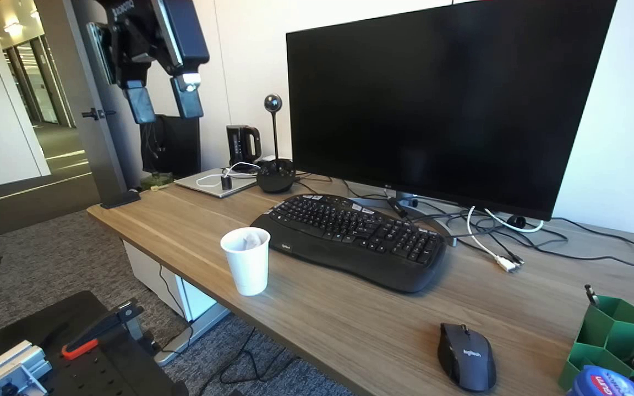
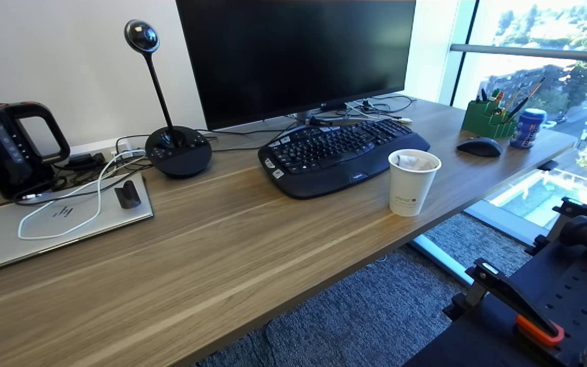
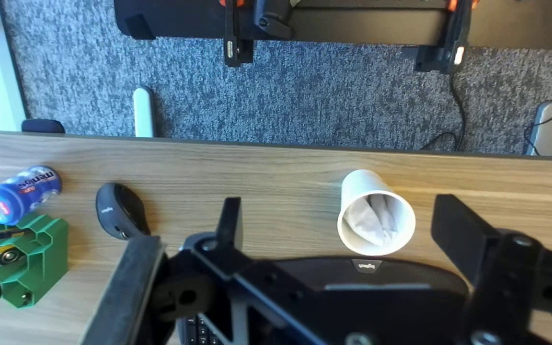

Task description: Move the bottle to the left

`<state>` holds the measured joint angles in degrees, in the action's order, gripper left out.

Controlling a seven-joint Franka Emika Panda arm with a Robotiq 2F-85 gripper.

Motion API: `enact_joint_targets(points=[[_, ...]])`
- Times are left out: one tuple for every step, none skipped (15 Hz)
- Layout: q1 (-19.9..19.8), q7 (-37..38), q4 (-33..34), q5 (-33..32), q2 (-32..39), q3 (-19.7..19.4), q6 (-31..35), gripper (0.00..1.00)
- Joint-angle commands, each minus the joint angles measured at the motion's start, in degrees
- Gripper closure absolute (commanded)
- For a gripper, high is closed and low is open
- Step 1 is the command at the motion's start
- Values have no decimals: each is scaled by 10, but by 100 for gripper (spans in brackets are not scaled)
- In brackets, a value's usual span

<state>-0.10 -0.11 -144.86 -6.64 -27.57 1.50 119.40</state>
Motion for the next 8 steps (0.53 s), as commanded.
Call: enact_joint_targets(points=[[-30, 22, 28, -21, 32, -12, 9, 0], [-37, 27, 33, -28, 38, -14, 9, 0], [-45, 35, 38, -37, 44, -16, 8, 0], [-57, 48, 43, -57, 50, -14, 13, 0], [-66, 59, 49, -70, 55, -15, 14, 0], [-74, 71, 57, -78, 61, -18, 13, 0], [-82, 82, 63, -88, 66, -20, 16, 0], [-83, 86, 69, -78, 68, -25, 13, 0]])
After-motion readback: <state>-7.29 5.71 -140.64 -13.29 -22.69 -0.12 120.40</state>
